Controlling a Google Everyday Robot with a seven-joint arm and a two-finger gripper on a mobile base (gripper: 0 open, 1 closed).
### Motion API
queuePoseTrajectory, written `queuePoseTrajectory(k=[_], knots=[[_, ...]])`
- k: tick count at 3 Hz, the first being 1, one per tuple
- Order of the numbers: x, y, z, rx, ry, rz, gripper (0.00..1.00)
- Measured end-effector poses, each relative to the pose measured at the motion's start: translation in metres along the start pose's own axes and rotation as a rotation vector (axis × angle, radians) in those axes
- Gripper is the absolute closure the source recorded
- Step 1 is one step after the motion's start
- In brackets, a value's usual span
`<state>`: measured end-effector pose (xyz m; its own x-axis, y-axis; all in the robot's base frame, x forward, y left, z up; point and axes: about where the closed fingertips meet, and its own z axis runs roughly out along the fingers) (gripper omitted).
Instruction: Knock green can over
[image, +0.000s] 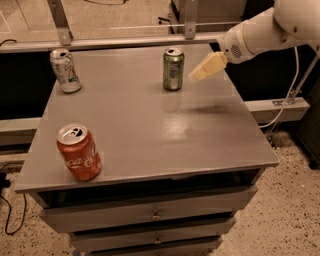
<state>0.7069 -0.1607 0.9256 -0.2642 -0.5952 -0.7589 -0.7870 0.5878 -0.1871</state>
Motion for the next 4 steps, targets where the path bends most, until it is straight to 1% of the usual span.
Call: queuePoseTrajectory(k=[1, 2, 3, 4], knots=[[-0.007, 0.01, 0.03, -0.069, -0.103, 0.05, 0.0], [-0.018, 0.026, 0.052, -0.141, -0.19, 0.073, 0.0], [-0.033, 0.047, 0.063, -0.218, -0.274, 0.072, 0.0], [-0.059, 0.079, 0.067, -0.314, -0.344, 0.039, 0.0]])
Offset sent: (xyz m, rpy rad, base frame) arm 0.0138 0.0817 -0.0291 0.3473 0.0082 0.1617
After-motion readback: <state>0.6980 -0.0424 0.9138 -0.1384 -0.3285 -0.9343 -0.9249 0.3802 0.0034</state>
